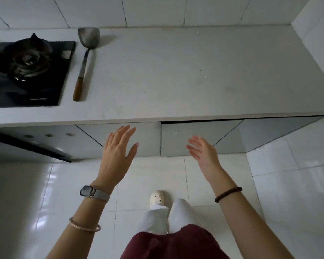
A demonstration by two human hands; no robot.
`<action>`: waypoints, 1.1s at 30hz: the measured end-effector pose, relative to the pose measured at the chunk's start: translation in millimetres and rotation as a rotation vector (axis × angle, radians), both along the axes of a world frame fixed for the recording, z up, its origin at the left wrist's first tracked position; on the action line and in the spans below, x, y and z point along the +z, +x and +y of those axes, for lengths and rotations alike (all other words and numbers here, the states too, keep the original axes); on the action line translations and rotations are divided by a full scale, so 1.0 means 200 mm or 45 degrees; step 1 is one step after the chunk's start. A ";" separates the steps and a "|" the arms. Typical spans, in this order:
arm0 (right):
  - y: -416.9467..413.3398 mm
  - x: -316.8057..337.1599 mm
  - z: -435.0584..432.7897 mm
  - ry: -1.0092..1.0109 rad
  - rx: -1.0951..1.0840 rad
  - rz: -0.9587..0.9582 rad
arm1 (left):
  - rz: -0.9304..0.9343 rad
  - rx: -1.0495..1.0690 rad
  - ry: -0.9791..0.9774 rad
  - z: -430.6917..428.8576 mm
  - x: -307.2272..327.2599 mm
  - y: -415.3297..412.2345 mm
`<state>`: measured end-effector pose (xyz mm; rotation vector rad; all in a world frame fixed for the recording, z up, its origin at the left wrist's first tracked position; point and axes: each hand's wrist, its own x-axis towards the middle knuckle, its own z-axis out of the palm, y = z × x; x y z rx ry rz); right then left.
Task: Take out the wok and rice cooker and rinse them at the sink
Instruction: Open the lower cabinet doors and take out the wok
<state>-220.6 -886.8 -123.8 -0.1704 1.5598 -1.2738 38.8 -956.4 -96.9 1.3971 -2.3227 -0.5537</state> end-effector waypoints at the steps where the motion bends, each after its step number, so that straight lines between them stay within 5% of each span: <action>1: 0.00 -0.04 -0.06 0.031 -0.064 -0.138 | -0.013 -0.017 0.003 -0.05 -0.02 -0.01; 9: 0.01 -0.33 -0.46 0.069 -0.336 -0.671 | -0.107 -0.077 0.027 -0.28 -0.20 -0.05; 33: 0.01 -0.44 -0.58 0.026 -0.473 -0.792 | -0.193 -0.172 0.045 -0.35 -0.25 -0.13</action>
